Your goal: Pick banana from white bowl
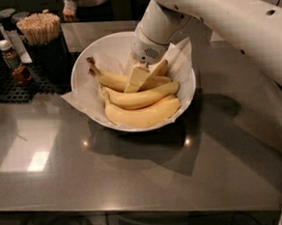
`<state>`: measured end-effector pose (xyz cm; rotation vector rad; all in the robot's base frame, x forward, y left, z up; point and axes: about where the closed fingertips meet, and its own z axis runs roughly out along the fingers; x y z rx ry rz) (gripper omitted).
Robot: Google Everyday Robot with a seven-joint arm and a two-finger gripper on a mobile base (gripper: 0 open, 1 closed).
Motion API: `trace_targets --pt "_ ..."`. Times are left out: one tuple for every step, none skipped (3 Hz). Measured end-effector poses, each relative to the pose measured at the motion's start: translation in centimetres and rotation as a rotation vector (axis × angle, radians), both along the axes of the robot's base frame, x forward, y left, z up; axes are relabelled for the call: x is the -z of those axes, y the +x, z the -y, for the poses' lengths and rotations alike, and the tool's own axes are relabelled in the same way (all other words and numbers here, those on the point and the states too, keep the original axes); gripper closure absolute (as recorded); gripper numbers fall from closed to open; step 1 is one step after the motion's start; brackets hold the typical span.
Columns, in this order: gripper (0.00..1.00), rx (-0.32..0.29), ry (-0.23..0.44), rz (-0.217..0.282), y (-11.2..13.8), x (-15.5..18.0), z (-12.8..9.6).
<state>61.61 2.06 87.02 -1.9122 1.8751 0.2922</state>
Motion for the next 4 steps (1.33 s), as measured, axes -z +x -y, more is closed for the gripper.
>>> trace_targets --pt "0.88 0.0 0.0 0.0 0.0 0.0 0.0" --pt "1.0 0.0 0.0 0.0 0.0 0.01 -0.01" --pt "0.98 0.0 0.0 0.0 0.0 0.01 -0.01" --pt "0.79 0.0 0.0 0.0 0.0 0.01 -0.01"
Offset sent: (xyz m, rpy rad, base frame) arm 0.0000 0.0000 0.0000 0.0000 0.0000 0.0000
